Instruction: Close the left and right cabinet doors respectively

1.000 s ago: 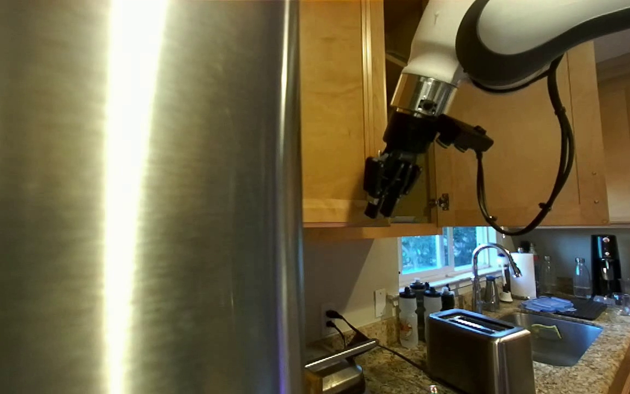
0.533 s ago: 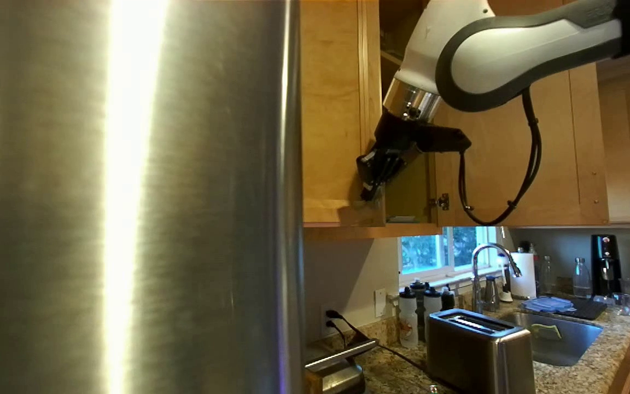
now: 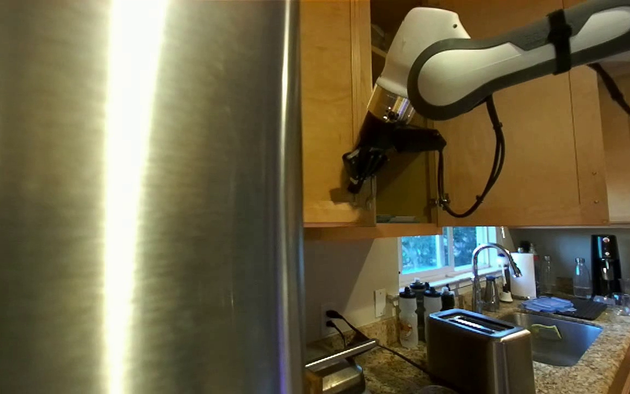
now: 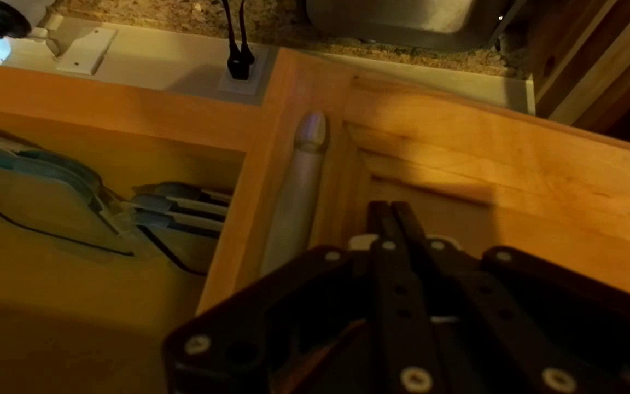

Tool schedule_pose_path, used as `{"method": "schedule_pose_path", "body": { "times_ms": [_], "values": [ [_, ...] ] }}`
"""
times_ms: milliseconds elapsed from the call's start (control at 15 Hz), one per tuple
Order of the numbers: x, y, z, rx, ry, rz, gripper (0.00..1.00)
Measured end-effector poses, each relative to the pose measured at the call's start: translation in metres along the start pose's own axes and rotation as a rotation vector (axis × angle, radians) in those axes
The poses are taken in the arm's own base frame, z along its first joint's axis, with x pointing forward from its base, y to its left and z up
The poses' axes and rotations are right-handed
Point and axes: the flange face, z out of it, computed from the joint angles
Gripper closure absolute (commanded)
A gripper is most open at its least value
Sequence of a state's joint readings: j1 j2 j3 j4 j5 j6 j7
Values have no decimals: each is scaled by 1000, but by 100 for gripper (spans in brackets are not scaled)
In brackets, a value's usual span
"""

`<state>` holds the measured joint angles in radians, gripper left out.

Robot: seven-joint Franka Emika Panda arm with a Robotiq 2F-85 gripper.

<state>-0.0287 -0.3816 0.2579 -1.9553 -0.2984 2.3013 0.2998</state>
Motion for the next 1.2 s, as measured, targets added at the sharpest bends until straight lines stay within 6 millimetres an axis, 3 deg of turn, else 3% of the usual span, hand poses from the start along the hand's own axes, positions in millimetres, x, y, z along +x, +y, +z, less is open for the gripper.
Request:
{"method": "schedule_pose_path", "body": {
  "times_ms": [467, 533, 867, 1200],
  "values": [
    [29, 5, 21, -2, 15, -2, 92],
    [31, 6, 23, -3, 15, -2, 70],
    [23, -7, 28, 5, -15, -23, 40],
    [-32, -39, 22, 21, -211, -48, 8]
  ]
}}
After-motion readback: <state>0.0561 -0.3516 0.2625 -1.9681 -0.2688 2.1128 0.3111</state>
